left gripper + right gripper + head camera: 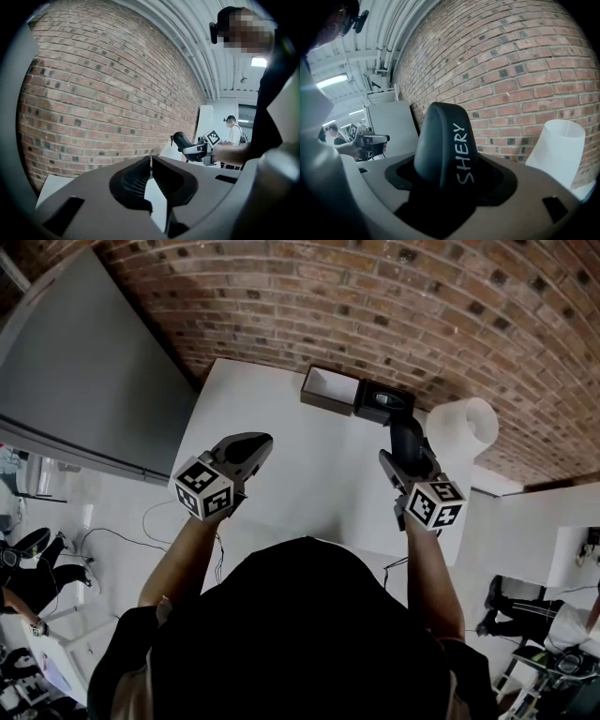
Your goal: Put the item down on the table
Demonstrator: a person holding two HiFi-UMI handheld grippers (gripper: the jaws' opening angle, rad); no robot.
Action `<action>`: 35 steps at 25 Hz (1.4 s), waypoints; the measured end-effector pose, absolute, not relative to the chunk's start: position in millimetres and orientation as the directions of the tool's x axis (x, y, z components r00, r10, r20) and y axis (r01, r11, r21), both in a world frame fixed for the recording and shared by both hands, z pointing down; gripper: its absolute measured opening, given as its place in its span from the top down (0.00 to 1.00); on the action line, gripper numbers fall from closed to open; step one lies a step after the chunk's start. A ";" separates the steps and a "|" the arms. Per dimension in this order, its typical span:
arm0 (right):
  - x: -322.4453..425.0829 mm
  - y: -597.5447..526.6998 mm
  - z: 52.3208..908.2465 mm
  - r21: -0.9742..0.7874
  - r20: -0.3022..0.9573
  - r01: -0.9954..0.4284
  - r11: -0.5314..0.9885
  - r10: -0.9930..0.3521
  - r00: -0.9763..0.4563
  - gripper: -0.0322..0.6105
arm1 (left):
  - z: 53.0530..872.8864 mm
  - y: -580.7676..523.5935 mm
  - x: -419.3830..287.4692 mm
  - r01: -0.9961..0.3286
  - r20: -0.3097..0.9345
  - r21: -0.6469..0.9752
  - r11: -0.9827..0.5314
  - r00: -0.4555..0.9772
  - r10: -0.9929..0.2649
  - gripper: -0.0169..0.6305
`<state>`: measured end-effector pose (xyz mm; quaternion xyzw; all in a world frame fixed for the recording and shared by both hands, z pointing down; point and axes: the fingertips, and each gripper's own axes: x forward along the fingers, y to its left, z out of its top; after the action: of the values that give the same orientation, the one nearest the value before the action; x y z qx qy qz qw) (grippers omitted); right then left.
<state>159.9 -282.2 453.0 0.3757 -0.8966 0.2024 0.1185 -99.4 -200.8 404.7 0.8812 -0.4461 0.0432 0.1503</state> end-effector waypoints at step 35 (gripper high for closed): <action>131.0 -290.4 584.0 -0.346 0.530 -0.683 0.643 -0.467 -0.708 0.40 | 445.8 -196.4 -112.8 -0.845 0.284 0.272 -0.461 0.528 -0.800 0.92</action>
<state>131.0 -290.4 584.0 0.3252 -0.8838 0.2698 0.2006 -112.8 -196.4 445.8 0.8529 -0.4821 0.0578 0.1919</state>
